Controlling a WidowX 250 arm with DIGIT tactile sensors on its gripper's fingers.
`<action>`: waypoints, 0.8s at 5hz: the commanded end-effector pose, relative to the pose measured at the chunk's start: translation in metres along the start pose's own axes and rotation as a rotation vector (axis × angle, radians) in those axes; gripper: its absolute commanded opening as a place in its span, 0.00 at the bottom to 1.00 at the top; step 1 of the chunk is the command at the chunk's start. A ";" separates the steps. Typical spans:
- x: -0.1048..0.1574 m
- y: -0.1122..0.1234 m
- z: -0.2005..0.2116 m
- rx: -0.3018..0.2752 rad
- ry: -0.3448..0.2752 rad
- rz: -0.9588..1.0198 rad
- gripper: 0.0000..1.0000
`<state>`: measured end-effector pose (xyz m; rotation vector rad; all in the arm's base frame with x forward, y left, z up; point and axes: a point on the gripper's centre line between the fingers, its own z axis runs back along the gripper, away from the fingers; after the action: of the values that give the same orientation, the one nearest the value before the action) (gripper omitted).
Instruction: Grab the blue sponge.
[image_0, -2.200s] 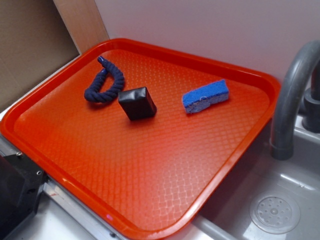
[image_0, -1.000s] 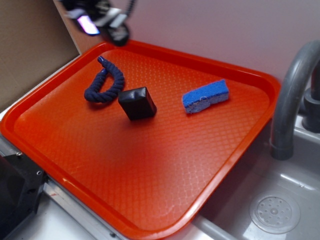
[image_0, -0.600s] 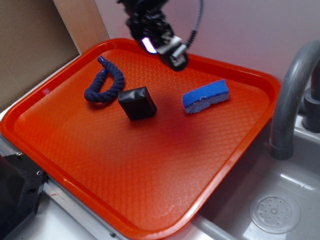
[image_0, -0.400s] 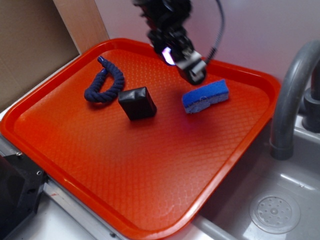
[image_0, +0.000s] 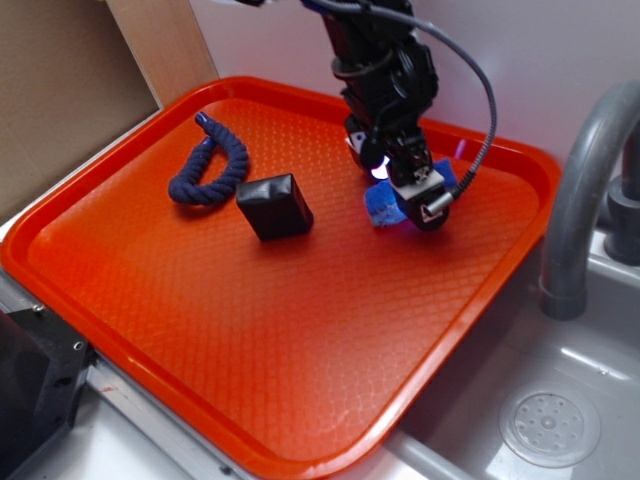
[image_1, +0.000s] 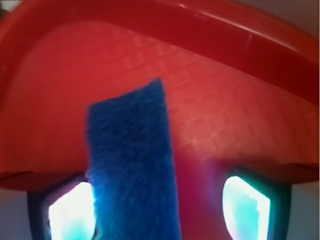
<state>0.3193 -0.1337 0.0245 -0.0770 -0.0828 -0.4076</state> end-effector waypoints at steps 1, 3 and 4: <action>0.006 -0.016 0.009 0.062 -0.031 -0.032 0.00; -0.005 -0.025 0.033 0.125 -0.031 -0.015 0.00; -0.021 -0.019 0.077 0.140 -0.071 0.094 0.00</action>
<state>0.2867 -0.1294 0.0817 0.0613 -0.1149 -0.3122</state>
